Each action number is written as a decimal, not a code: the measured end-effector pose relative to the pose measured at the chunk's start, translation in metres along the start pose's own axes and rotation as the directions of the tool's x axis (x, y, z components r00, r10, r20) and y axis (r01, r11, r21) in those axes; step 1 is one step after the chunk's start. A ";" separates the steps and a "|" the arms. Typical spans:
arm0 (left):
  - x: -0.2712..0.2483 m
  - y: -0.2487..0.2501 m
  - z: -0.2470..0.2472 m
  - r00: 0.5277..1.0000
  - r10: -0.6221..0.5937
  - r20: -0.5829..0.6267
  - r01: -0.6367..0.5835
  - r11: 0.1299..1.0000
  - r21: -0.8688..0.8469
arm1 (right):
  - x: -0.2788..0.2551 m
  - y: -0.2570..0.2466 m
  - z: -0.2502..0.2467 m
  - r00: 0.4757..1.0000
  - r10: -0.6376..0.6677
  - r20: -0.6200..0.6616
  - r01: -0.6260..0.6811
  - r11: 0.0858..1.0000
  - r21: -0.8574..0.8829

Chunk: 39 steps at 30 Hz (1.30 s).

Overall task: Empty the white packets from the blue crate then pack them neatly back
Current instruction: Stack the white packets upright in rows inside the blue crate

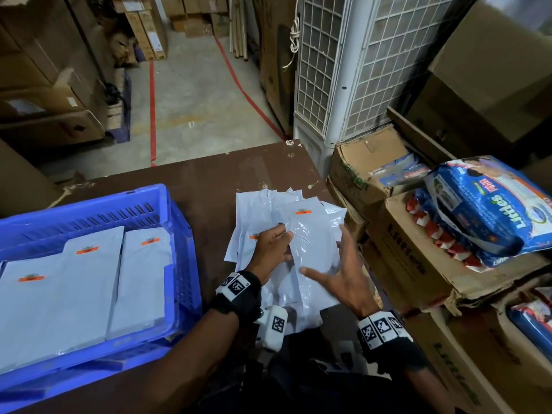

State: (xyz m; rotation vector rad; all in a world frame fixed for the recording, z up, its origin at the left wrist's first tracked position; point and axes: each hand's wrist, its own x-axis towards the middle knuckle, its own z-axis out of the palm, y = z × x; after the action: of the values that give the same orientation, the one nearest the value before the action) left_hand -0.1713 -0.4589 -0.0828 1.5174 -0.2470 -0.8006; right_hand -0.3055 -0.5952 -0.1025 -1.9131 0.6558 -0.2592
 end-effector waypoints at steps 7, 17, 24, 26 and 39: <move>-0.001 -0.004 0.001 0.997 -0.045 -0.067 0.043 0.998 -0.035 | -0.006 0.025 0.017 0.998 -0.058 0.008 0.059 0.979 -0.194; -0.015 -0.047 -0.022 0.930 0.032 -0.366 0.260 0.647 0.717 | -0.010 0.053 0.034 0.995 0.080 0.061 -0.056 0.947 -0.316; -0.029 -0.073 -0.032 0.906 -0.071 -0.418 0.363 0.642 0.676 | -0.007 0.056 0.049 0.988 0.153 0.025 -0.129 0.903 -0.409; -0.032 -0.074 -0.035 0.902 -0.034 -0.430 0.345 0.653 0.674 | -0.008 0.056 0.051 0.990 0.139 0.015 -0.121 0.905 -0.408; -0.064 -0.055 -0.035 0.930 0.158 -0.332 0.070 0.810 0.582 | -0.027 0.042 0.041 0.991 0.022 -0.129 -0.052 0.971 -0.234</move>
State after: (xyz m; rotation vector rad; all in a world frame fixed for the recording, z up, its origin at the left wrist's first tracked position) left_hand -0.2138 -0.3858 -0.1169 2.2083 -0.2623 -0.3900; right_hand -0.3231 -0.5610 -0.1546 -2.1225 0.8365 -0.2902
